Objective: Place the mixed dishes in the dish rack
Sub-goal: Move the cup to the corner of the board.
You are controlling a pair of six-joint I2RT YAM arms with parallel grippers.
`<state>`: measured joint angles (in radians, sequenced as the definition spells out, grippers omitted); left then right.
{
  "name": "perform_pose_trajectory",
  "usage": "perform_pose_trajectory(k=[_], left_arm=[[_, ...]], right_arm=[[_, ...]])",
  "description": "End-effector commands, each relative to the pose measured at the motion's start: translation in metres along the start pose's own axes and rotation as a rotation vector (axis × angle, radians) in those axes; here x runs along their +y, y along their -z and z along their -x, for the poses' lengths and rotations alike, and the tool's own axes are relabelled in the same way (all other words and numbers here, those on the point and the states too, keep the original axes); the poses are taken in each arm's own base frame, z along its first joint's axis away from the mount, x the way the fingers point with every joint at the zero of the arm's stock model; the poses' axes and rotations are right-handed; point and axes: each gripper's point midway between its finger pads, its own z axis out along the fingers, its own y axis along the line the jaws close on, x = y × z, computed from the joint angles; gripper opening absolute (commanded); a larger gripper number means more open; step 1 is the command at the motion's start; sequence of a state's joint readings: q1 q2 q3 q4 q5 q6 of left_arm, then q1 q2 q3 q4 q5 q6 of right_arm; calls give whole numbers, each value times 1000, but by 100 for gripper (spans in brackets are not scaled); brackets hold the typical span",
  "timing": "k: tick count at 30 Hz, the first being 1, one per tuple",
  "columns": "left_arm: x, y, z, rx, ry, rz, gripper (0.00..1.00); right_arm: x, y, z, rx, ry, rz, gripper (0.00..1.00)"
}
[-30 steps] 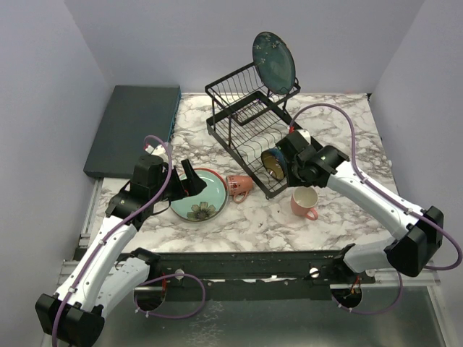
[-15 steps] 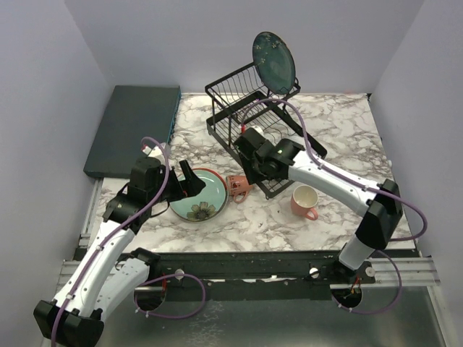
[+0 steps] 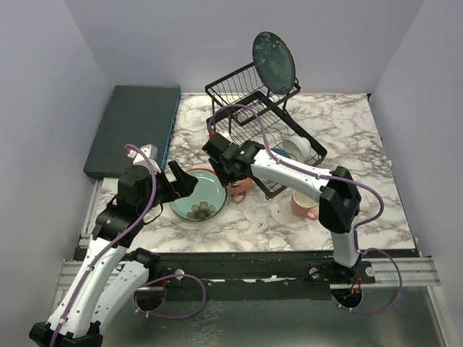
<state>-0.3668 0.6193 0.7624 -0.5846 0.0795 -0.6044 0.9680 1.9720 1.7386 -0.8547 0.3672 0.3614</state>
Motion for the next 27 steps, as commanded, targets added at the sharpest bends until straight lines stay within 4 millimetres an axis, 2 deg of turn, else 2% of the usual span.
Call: perform_pose_trajectory(k=[1,10,15,22,27], left_arm=[[6,6,8,-59,7,33,99],[8,24,22,-160,18,41,99],[9,37,30,-222,29,42,99],[8,44,33,-250,34,32,99],[8,45,33,-251,34,27,99]], right_arm=[[15,-9,13,-27,30,9,61],[13,-38,3,24,99,-126,61],[7,-45,-2,47,133,-211,61],[-3,-47,-17,103,189,-331,60],[-11,-41,-22,116,205,-400,58]])
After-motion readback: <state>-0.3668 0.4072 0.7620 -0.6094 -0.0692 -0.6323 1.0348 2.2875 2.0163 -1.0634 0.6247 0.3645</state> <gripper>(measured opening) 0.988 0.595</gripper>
